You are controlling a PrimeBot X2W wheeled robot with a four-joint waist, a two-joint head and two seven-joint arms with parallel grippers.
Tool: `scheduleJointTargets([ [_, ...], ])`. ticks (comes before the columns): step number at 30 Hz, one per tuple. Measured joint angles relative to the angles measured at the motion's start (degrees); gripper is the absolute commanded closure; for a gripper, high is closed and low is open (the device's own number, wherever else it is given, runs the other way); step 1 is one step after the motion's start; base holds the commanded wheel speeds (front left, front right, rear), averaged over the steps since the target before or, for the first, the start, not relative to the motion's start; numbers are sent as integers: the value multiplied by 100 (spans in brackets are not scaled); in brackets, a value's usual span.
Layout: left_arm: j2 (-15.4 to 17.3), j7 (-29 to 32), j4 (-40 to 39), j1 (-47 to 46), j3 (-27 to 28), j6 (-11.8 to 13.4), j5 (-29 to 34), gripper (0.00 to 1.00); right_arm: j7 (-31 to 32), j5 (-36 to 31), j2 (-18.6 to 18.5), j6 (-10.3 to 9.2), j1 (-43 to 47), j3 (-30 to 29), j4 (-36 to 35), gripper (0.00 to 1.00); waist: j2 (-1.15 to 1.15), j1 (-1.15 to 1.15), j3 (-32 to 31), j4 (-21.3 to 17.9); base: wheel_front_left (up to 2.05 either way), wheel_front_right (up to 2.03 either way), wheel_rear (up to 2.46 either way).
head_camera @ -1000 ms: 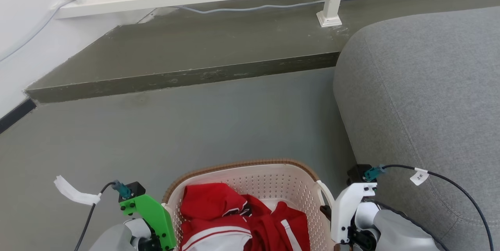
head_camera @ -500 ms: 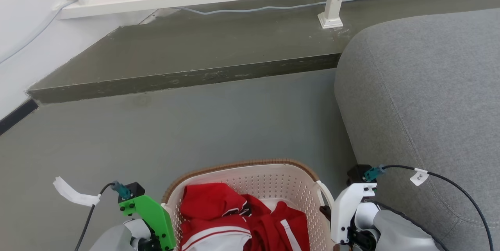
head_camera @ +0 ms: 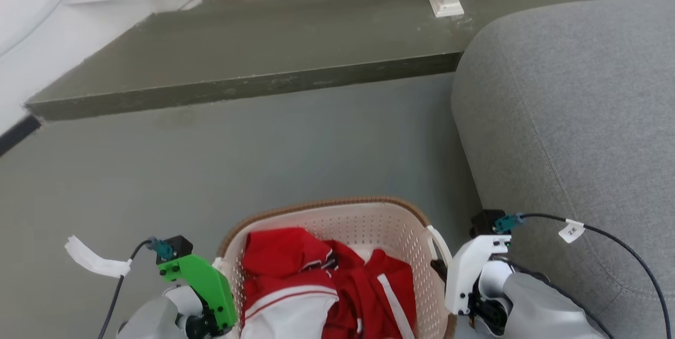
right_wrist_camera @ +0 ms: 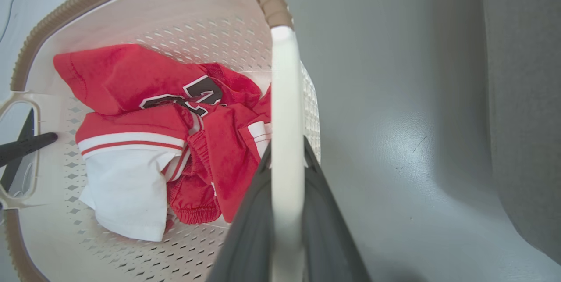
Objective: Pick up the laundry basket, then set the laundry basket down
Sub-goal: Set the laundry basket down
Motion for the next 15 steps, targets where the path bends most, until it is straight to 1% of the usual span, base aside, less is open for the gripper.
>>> scheduleJointTargets([
  [6, 34, -266, -118, -158, 1, 0, 14, 100, -182, 0, 5, 0, -175, -8, -12, 100, 0, 0, 232, -14, 0, 0, 0],
  [15, 60, -492, -190, -448, -20, 7, 59, 100, -398, -10, -2, -3, -534, -9, -26, 100, 0, 0, 735, -27, 0, 0, 0],
])
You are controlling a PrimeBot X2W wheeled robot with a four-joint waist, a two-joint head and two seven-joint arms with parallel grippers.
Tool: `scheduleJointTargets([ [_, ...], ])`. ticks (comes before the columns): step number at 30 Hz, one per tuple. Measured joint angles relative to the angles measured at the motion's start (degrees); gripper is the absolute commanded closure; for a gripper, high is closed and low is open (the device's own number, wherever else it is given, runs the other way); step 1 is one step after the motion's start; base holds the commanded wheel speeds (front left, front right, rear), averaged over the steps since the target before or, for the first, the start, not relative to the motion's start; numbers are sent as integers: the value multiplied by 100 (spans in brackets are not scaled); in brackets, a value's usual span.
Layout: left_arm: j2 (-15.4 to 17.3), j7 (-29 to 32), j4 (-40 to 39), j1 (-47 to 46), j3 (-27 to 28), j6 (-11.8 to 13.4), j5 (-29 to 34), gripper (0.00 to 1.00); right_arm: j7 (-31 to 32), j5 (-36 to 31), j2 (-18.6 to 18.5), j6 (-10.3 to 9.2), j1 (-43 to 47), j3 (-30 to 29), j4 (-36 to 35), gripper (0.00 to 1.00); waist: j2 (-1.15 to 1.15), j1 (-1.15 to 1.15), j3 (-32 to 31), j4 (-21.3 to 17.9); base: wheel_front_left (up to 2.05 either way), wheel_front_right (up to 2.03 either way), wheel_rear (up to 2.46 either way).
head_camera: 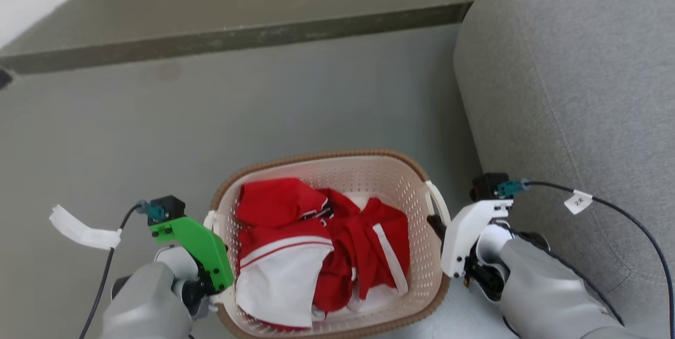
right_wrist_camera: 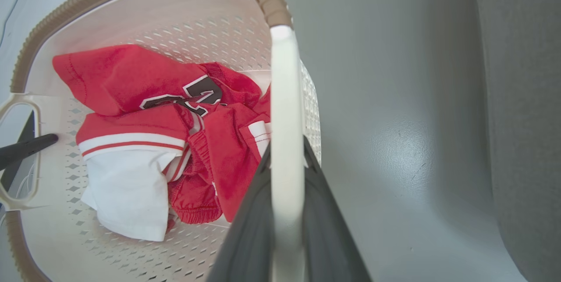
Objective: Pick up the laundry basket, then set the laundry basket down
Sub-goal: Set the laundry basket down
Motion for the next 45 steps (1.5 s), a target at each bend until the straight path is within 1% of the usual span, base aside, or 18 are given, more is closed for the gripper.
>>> scheduleJointTargets([
  [6, 7, -143, -85, -191, -2, 52, 49, 100, -171, -51, -11, -8, -240, -2, 3, 100, 0, 0, 411, -1, 0, 0, 0],
  [16, 34, -453, -227, -670, 3, 119, 98, 100, -556, -164, -52, -92, -781, 0, -23, 100, 0, 1, 1253, -10, 0, 0, 0],
  [30, 56, -982, -402, -1235, -78, 196, 220, 100, -996, -253, -135, -105, -1370, -30, -43, 100, 0, 1, 2309, 18, 0, 0, 0],
  [36, 83, -1191, -431, -1412, -88, 237, 291, 100, -1151, -408, -155, -105, -1603, 35, -53, 100, 0, 1, 2700, 34, 0, 0, 0],
  [45, 87, -1305, -393, -1617, -140, 237, 400, 100, -1308, -459, -187, -108, -1759, 46, -46, 100, 0, 1, 3132, 41, 0, 0, 0],
])
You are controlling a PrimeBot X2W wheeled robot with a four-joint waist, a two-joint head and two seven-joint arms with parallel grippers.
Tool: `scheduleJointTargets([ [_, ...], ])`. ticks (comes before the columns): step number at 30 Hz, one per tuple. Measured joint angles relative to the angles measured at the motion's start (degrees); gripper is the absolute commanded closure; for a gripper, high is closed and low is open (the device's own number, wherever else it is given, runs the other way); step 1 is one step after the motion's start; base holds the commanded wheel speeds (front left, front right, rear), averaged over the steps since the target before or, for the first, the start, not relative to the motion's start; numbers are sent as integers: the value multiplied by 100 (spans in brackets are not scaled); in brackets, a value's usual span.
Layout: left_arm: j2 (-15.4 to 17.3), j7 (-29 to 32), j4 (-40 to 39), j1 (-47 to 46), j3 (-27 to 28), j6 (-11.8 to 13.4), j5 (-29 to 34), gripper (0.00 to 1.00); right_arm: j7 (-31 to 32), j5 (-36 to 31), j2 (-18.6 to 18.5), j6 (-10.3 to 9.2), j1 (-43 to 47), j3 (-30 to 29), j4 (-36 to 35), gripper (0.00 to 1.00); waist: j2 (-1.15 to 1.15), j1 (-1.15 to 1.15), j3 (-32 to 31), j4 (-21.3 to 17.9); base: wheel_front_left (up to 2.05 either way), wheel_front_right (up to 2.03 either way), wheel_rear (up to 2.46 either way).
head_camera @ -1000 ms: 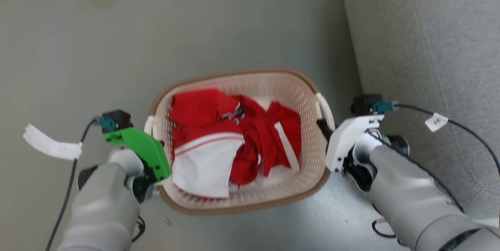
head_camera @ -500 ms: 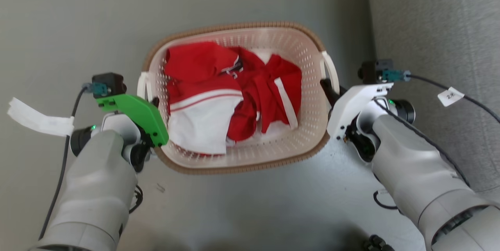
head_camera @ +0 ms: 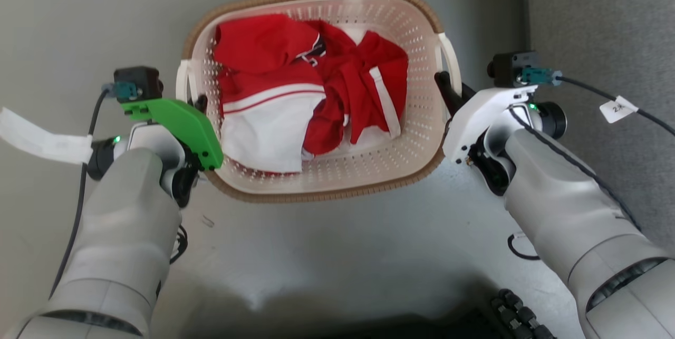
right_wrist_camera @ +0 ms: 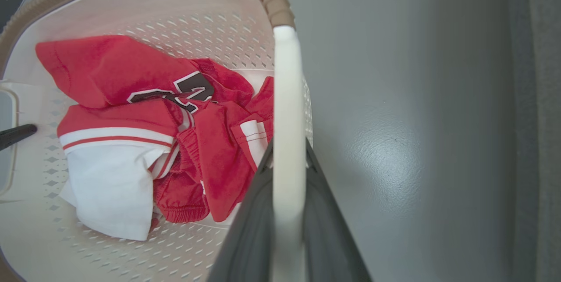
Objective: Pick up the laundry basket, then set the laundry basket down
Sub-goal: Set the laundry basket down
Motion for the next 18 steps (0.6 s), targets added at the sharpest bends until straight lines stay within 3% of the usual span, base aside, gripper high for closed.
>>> scheduleJointTargets([
  [18, -9, -328, 90, -494, -10, 41, 69, 100, -163, -216, -43, -162, -525, 53, 4, 100, 0, 0, 814, 58, 0, 0, 0],
])
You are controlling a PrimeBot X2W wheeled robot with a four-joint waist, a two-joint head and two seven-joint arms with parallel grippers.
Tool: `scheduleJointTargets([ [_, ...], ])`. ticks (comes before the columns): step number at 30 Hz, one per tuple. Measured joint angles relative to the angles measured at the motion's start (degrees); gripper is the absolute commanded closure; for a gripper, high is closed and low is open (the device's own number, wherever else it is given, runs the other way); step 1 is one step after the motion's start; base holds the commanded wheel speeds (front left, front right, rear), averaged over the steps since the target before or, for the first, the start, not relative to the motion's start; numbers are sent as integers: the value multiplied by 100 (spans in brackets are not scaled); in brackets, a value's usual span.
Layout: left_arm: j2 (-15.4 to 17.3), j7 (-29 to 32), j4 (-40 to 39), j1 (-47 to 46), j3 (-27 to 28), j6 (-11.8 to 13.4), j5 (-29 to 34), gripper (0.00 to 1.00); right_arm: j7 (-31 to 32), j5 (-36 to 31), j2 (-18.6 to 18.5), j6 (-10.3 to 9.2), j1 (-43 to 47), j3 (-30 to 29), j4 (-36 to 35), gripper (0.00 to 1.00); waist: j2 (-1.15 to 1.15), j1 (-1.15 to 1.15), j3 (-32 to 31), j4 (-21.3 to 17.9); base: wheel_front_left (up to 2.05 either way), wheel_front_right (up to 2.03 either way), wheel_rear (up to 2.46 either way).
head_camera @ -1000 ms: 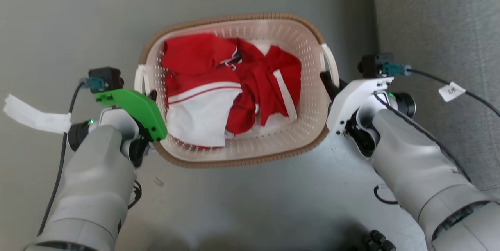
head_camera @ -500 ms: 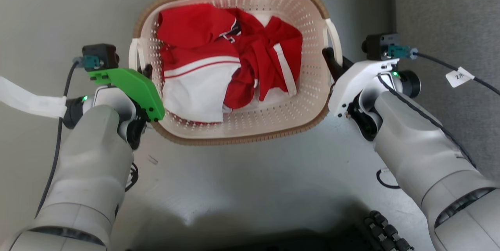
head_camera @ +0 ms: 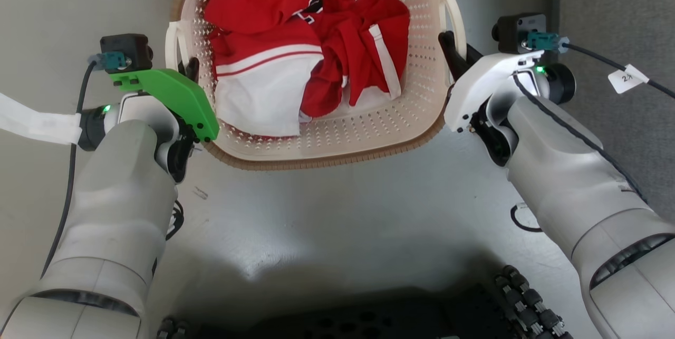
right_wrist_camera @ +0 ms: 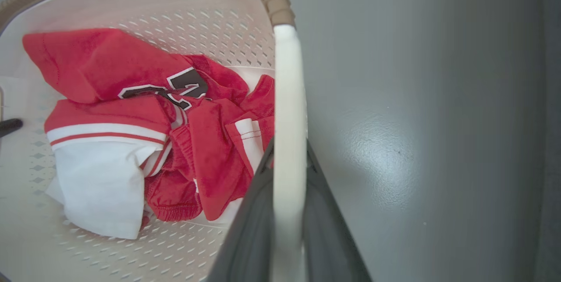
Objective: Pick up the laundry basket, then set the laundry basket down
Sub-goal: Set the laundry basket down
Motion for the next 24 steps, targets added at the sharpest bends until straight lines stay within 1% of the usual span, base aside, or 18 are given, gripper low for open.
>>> scheduleJointTargets([
  [9, -13, -91, 45, -148, -1, -9, -1, 100, -85, -78, -30, -32, -102, 21, 15, 100, 0, 0, 233, 31, 0, 0, 0],
  [13, -13, -91, 70, -195, -7, -36, 0, 100, -99, -74, -45, 18, -114, 20, 16, 100, 0, 0, 264, 30, 0, 0, 0],
  [24, -16, -75, 135, -282, -2, -93, -7, 100, -108, -73, -46, 48, -121, -5, 37, 100, 0, 0, 292, 22, 0, 0, 0],
])
